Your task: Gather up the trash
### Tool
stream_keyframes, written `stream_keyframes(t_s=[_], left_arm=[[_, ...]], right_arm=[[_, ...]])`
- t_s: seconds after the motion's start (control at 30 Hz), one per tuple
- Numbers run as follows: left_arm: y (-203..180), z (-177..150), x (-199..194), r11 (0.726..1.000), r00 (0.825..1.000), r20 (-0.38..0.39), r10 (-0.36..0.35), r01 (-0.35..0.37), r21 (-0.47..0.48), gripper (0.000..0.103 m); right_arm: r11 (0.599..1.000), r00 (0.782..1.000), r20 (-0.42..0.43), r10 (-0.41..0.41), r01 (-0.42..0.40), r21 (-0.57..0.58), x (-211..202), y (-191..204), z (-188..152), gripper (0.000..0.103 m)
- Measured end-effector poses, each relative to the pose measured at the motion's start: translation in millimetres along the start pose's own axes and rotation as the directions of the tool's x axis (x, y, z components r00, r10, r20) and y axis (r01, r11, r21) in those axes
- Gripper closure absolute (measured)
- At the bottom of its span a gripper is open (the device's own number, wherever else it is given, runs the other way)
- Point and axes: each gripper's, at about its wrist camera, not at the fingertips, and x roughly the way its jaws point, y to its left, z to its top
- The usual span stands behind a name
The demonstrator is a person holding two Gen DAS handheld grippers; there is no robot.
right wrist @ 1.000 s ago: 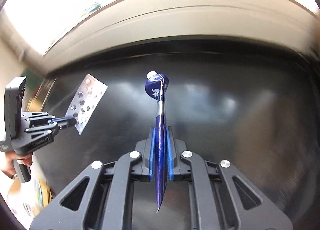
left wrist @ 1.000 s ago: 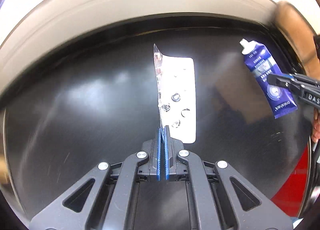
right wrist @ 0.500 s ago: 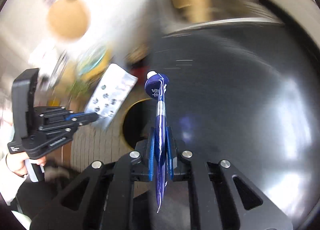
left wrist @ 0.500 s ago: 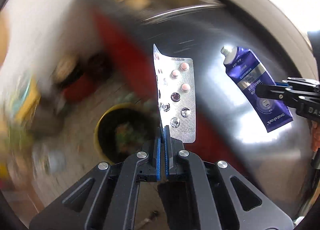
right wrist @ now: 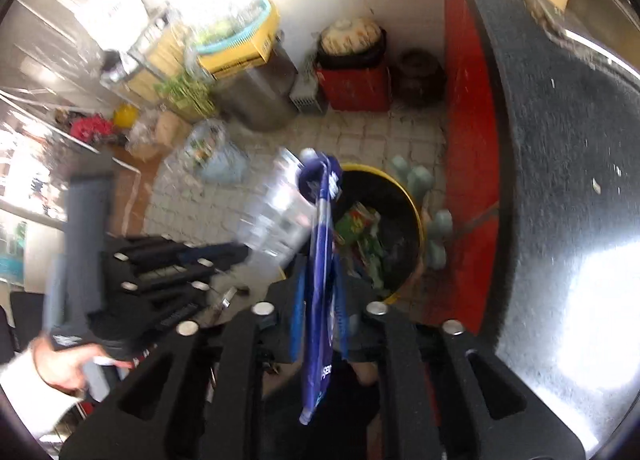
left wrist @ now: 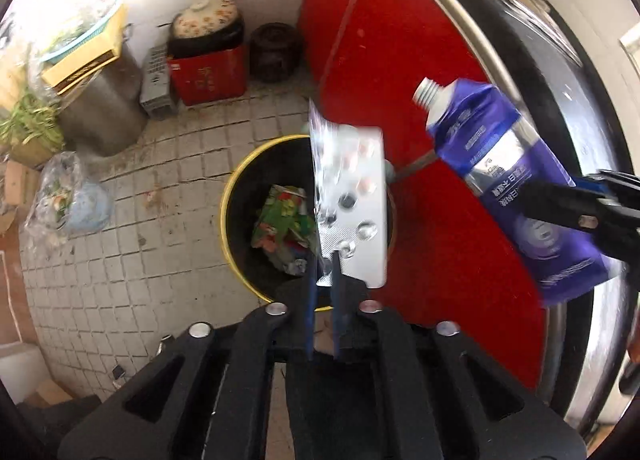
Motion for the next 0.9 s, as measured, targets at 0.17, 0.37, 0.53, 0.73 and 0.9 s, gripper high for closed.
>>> stream_keyframes(t_s=[0.17,0.37,0.53,0.73,0.9], left_arm=[[18,9,-37,0.994,0.988,0.126,0.092,-0.083,-0.076,0.006],[-24,29,-77,0.986,0.971,0.170,0.166,-0.168,0.002,0.006],[-141,33,-103,0.968,0.977,0.209,-0.037,-0.018,0.251,0.006],[-307,-23,-118,0.745,0.936,0.118,-0.331,0.182,0.641,0.006],[-409,-104,-119,0.444,0.921,-0.028,-0.388,0.213,0.870,0.006]], right_arm=[[1.000,0.978,0.207,0.007,-0.006,-0.006,-62,13,19,0.017],[0.968,0.914,0.339,-0.221,0.163,0.192,-150,-25,-29,0.007],[0.676,0.753,0.198,-0.627,0.401,0.618,-214,-81,-172,0.007],[0.243,0.635,-0.107,-0.765,0.438,0.865,-254,-81,-372,0.007],[0.006,0.640,-0.195,-0.744,0.299,0.954,-266,-37,-480,0.007]])
